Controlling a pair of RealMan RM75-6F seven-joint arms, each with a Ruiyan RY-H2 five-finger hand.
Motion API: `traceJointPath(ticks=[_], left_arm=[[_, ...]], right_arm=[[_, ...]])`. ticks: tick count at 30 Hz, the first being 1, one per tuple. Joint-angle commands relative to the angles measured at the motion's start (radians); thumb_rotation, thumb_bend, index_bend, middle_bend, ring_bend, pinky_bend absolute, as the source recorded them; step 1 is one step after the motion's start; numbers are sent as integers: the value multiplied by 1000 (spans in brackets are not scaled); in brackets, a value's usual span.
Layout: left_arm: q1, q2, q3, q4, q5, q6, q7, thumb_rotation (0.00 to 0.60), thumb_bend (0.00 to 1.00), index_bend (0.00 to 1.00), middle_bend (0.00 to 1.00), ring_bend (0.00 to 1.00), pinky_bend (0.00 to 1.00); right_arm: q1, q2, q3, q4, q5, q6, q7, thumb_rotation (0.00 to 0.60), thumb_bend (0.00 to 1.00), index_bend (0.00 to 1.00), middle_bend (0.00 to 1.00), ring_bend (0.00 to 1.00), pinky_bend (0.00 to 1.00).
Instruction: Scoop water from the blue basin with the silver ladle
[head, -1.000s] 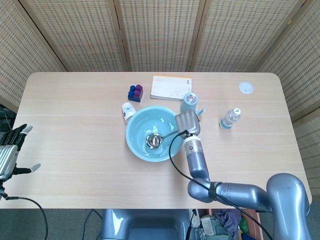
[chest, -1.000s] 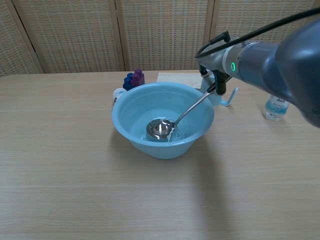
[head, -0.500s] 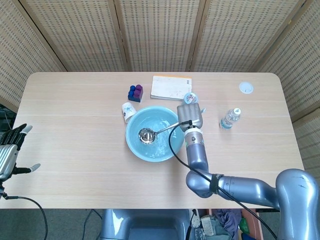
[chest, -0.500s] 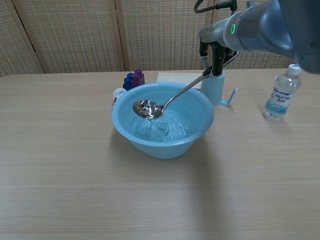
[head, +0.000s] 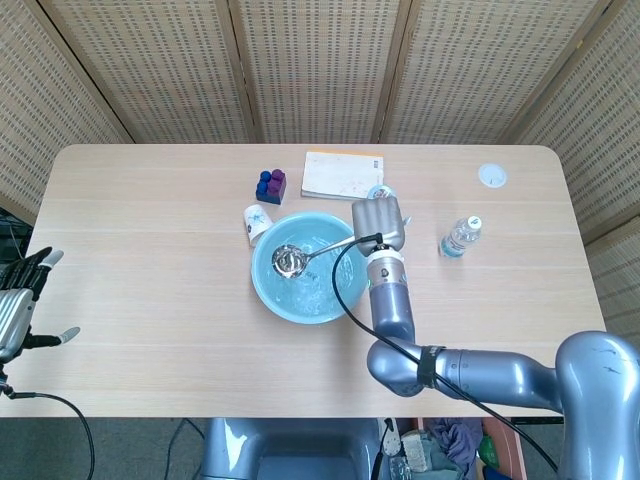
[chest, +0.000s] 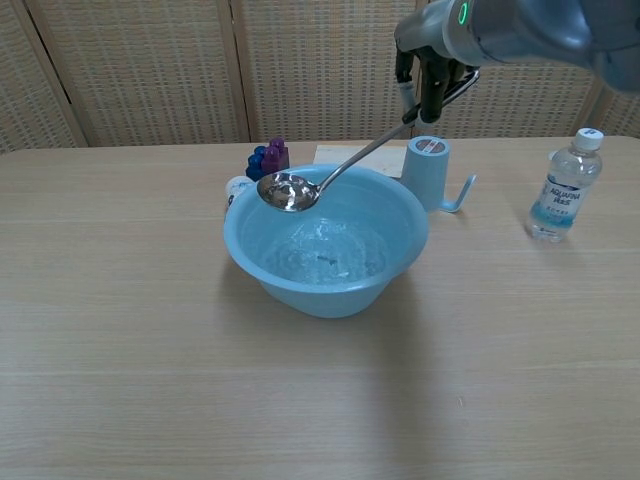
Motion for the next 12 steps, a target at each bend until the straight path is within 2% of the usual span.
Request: traceJointPath(ticks=[1, 12], left_arm=[[-1, 1, 0, 1, 0, -1, -2, 600, 0, 0, 0, 0, 0], [-3, 1, -2, 1, -4, -5, -1, 600, 0, 0, 0, 0, 0]], right_arm=[[14, 9, -6, -9, 5, 18, -9, 600, 861, 805, 995, 1000, 1000], [36, 22, -27, -6, 22, 29, -9, 600, 860, 805, 994, 1000, 1000]])
